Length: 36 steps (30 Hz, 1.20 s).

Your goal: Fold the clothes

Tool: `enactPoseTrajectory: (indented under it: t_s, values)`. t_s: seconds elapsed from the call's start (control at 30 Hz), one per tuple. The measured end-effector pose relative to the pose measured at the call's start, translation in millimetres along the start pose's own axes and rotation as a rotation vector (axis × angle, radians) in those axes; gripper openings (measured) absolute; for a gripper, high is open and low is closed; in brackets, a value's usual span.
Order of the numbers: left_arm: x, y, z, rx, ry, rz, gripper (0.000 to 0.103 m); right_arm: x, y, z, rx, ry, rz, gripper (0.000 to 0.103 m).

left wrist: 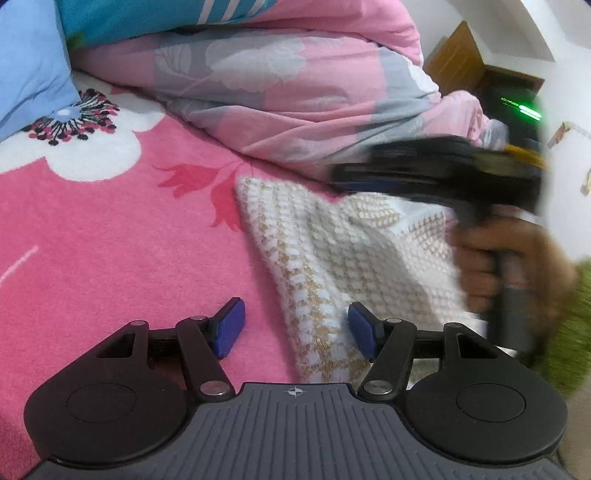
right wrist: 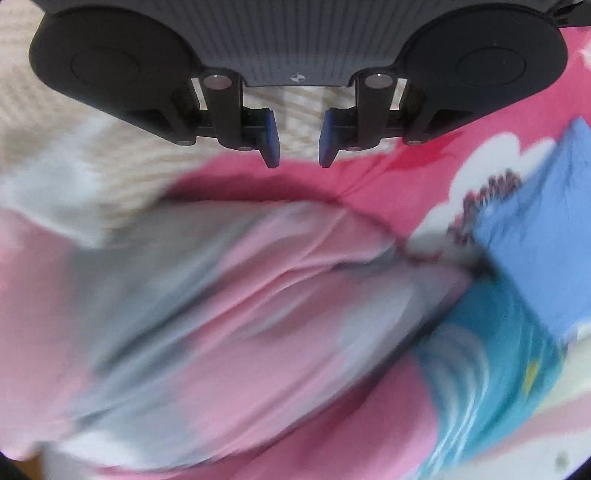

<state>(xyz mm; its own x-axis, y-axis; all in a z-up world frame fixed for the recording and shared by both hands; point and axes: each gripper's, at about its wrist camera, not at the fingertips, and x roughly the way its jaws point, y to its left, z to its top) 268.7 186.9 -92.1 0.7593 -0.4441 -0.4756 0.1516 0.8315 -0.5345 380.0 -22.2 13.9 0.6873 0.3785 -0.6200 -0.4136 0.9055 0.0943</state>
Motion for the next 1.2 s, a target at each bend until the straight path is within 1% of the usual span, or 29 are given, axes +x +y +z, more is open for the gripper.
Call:
enactPoseTrajectory:
  t_s: [0.1,0.17,0.27,0.33,0.37,0.4,0.43,0.5,0.53,0.63,0.73,0.93,0.97,1.1,1.2]
  values:
    - [0.2,-0.4,0.3,-0.001,0.000,0.000,0.062,-43.1,-26.8,-9.7,0.027,-0.006,-0.035,0.024]
    - [0.1,-0.4,0.4,-0.001,0.001,0.001,0.062,-62.1,-48.2,-26.0,0.039,0.011,-0.095,0.024]
    - [0.1,-0.5,0.4,0.000,0.001,0.002,0.062,-67.6,-88.7,-53.0,0.102,0.058,-0.211,0.024]
    - [0.4,-0.2,0.7,-0.001,0.001,0.002,0.062,-64.9,-123.6,-71.6,0.150,0.113,-0.305,0.024]
    - [0.4,0.0,0.7,-0.001,0.001,0.001,0.062,-66.3,-140.7,-79.5,0.178,0.129,-0.334,0.023]
    - [0.3,0.2,0.7,-0.001,0.001,0.000,0.062,-72.8,-155.7,-85.1,0.213,0.119,-0.331,0.018]
    - [0.4,0.6,0.7,-0.003,0.000,-0.001,0.062,-82.4,-168.6,-88.5,0.249,0.100,-0.330,0.017]
    - [0.4,1.7,0.9,-0.009,0.000,-0.006,0.062,-111.6,-187.7,-88.4,0.325,0.038,-0.334,0.020]
    - [0.4,2.2,1.0,-0.012,0.000,-0.008,0.062,-124.4,-194.6,-88.4,0.340,0.012,-0.339,0.019]
    - [0.7,1.8,0.9,-0.011,-0.001,-0.009,0.063,-147.7,-203.0,-92.1,0.281,-0.024,-0.352,0.019]
    - [0.9,1.6,0.8,-0.009,-0.002,-0.009,0.063,-143.2,-215.9,-110.0,0.264,-0.005,-0.351,0.019]
    - [0.4,2.0,0.4,-0.010,-0.004,-0.013,0.063,-132.8,-230.8,-135.6,0.304,0.029,-0.358,0.021]
    - [0.5,2.3,0.6,-0.009,-0.003,-0.013,0.063,-133.9,-231.0,-136.5,0.300,0.026,-0.361,0.021]
    - [0.6,2.2,0.8,-0.007,-0.003,-0.012,0.063,-147.7,-223.6,-121.3,0.252,-0.045,-0.377,0.021]
    - [0.5,2.0,0.8,-0.008,-0.004,-0.012,0.063,-144.0,-227.0,-108.7,0.245,-0.090,-0.359,0.021]
